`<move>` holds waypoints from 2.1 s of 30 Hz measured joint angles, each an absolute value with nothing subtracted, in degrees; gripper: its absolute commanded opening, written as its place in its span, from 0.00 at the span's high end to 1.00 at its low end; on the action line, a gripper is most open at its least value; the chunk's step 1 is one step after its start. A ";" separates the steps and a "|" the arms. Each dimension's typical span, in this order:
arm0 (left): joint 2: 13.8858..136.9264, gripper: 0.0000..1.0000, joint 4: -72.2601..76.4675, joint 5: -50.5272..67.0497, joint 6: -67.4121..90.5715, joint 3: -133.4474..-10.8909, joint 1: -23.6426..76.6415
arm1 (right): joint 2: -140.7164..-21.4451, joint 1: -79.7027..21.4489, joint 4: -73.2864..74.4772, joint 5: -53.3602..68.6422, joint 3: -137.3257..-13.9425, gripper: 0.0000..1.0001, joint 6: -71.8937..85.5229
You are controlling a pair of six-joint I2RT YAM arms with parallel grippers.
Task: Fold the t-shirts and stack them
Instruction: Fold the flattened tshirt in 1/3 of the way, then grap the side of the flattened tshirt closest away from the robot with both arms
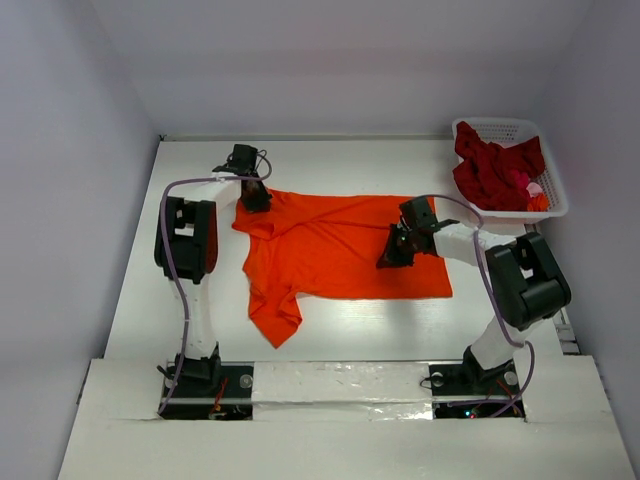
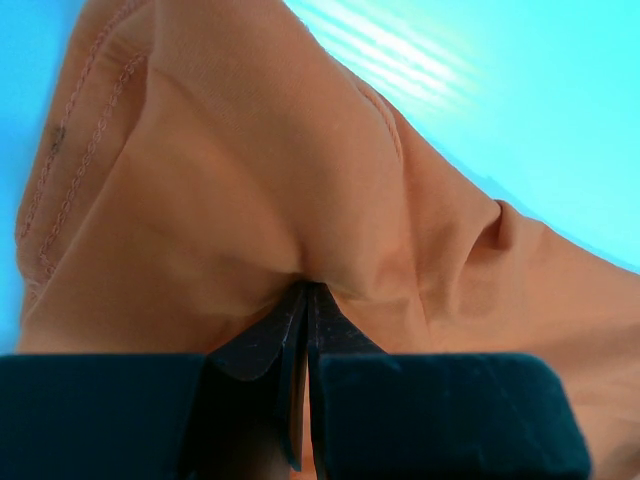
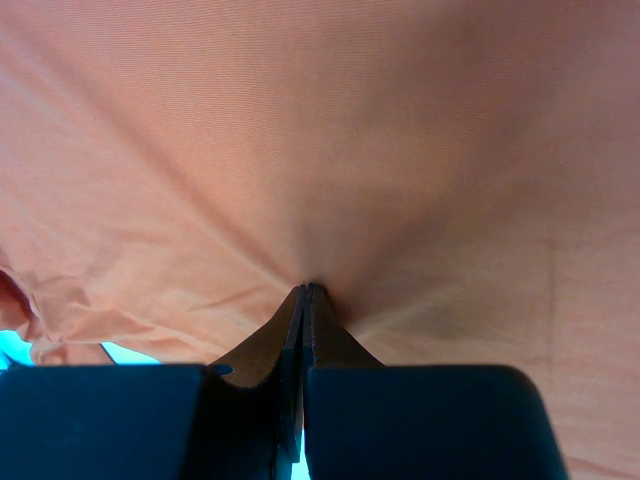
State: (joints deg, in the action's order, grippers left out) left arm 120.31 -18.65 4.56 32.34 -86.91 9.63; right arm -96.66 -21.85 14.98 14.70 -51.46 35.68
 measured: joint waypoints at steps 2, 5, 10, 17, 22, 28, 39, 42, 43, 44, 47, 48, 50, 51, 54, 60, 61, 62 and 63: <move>120.38 1.00 -19.09 4.47 32.34 -87.22 9.63 | -96.44 -21.85 15.42 14.37 -51.46 1.00 35.68; 120.38 1.00 -20.32 4.08 32.27 -87.77 9.63 | -96.07 -21.85 16.38 13.85 -51.55 1.00 35.68; 120.09 1.00 -22.74 2.59 31.99 -88.44 9.56 | -95.94 -21.85 18.61 12.91 -52.95 1.00 35.59; 114.83 1.00 -27.33 0.32 32.03 -91.05 8.51 | -95.42 -21.85 21.98 11.77 -58.30 1.00 34.70; 108.57 0.95 -29.52 -1.41 32.01 -97.27 8.16 | -93.17 -21.85 25.26 10.94 -63.22 1.00 33.54; 93.80 0.72 -29.63 1.45 31.92 -90.35 8.14 | -87.20 -21.85 29.06 10.20 -66.04 0.71 31.42; 69.63 0.70 -33.71 11.31 32.53 -52.34 11.86 | -71.05 -21.85 34.72 9.63 -57.56 0.10 30.24; 65.89 0.69 -37.23 12.88 33.58 -46.83 12.88 | -70.54 -21.85 36.01 9.30 -56.25 0.11 30.24; 64.82 0.69 -38.57 13.08 33.87 -46.24 13.17 | -70.59 -21.85 36.29 9.15 -56.07 0.12 30.24; 63.88 0.69 -39.59 13.10 34.13 -46.17 13.43 | -70.63 -21.85 36.58 8.93 -55.99 0.12 30.26; 60.23 0.67 -41.69 12.91 34.81 -46.19 14.50 | -70.63 -21.85 36.99 8.64 -55.94 0.12 30.33; 58.96 0.67 -42.68 12.84 35.03 -46.19 14.83 | -70.61 -21.85 36.97 8.60 -55.94 0.12 30.44; 56.86 0.68 -44.77 12.78 35.33 -46.19 15.33 | -70.61 -21.85 36.91 8.60 -55.86 0.12 30.74; 55.99 0.71 -45.91 12.88 35.48 -46.19 15.40 | -70.63 -21.85 36.88 8.62 -55.72 0.12 30.96; 54.19 0.71 -49.08 12.86 36.36 -46.19 16.73 | -70.61 -21.85 36.95 8.69 -55.33 0.12 31.38; 52.56 0.69 -55.59 16.25 38.61 -46.19 18.72 | -69.69 -21.85 36.84 8.80 -54.63 0.12 31.55; 52.18 0.69 -56.05 17.58 39.35 -46.17 18.76 | -69.28 -21.85 36.93 8.82 -54.28 0.12 31.59; 51.68 0.69 -56.12 19.07 40.38 -46.00 18.81 | -68.79 -21.85 36.88 8.86 -53.95 0.12 31.73; 51.09 0.70 -55.77 20.49 41.30 -45.50 18.90 | -68.31 -21.85 36.82 8.91 -53.63 0.12 31.77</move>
State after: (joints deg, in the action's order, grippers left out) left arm 51.09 -55.77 20.49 41.30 -45.50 18.90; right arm -68.31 -21.85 36.82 8.91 -53.63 31.77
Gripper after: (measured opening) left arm 0.305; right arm 0.882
